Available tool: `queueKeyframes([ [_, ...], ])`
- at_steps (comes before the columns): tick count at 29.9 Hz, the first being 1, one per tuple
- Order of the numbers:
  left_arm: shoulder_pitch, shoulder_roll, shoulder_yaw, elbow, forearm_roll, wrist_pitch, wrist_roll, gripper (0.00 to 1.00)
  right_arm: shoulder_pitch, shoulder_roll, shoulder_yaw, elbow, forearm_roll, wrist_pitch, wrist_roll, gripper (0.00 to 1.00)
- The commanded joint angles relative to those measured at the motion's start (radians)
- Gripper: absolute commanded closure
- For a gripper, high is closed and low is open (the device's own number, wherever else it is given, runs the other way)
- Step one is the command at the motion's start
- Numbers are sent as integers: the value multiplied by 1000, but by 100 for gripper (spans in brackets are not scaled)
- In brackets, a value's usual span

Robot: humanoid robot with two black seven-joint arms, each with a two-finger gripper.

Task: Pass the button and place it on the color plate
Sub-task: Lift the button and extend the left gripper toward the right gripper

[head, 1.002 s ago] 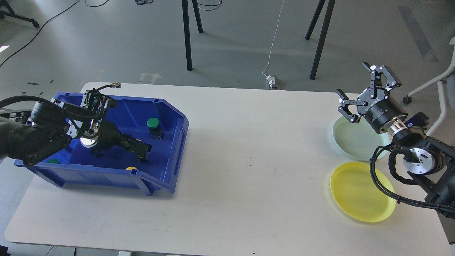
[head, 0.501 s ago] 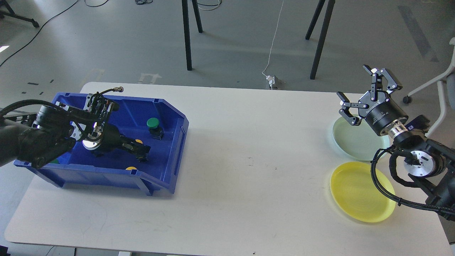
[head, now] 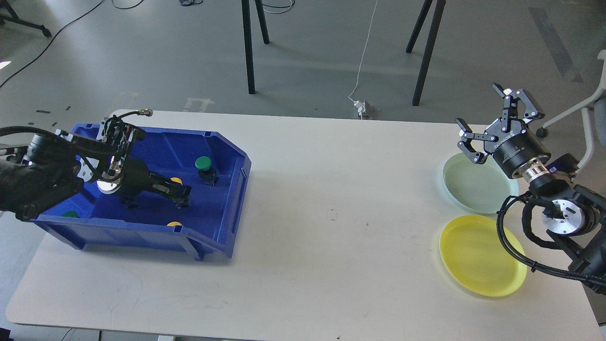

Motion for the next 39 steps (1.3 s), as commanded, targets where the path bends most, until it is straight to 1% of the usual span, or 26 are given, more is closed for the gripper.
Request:
queueKeyframes([
  [1, -11, 199, -127, -239, -2, -30, 0, 96, -9, 8, 136, -3, 0, 0, 0, 1],
  [3, -8, 285, -197, -351, -5, -33, 0, 96, -9, 11, 152, -5, 0, 0, 0, 1],
  [5, -6, 320, -231, -403, -42, -31, 0, 96, -9, 14, 150, 10, 1, 0, 0, 1],
  [7, -8, 328, -263, -439, -159, -31, 0, 96, -14, 20, 140, 50, -3, 0, 0, 1],
  [9, -6, 298, -305, -451, -331, -33, 0, 96, -17, 6, 106, 115, -20, 0, 2, 1],
  [11, -4, 198, -316, -446, -477, -33, 0, 96, -31, -7, 66, 190, -75, 0, 9, 1],
  [13, 2, 100, -316, -427, -571, -16, 0, 96, -57, -52, 61, 259, -193, 0, 46, 1],
  [14, 24, 45, -316, -405, -614, -5, 0, 96, -74, -67, 62, 292, -261, 0, 78, 1],
  [15, 55, -12, -322, -379, -642, 8, 0, 96, -93, -76, 54, 326, -319, 0, 85, 1],
  [19, 114, -179, -342, -275, -659, 38, 0, 96, -150, -75, 43, 467, -453, 0, 85, 1],
  [21, 144, -215, -355, -253, -660, 36, 0, 96, -153, -66, 17, 512, -490, -7, 85, 1],
  [24, 154, -226, -394, -247, -657, 36, 0, 96, -138, -38, -49, 531, -496, -9, 85, 1],
  [29, 154, -224, -394, -244, -656, 30, 0, 96, -68, 37, -174, 514, -485, 0, 85, 1],
  [34, 154, -227, -394, -244, -654, 35, 0, 96, -45, 94, -204, 486, -395, 0, 85, 1],
  [39, 154, -227, -394, -244, -653, 32, 0, 96, -31, 129, -204, 460, -387, 0, 85, 1],
])
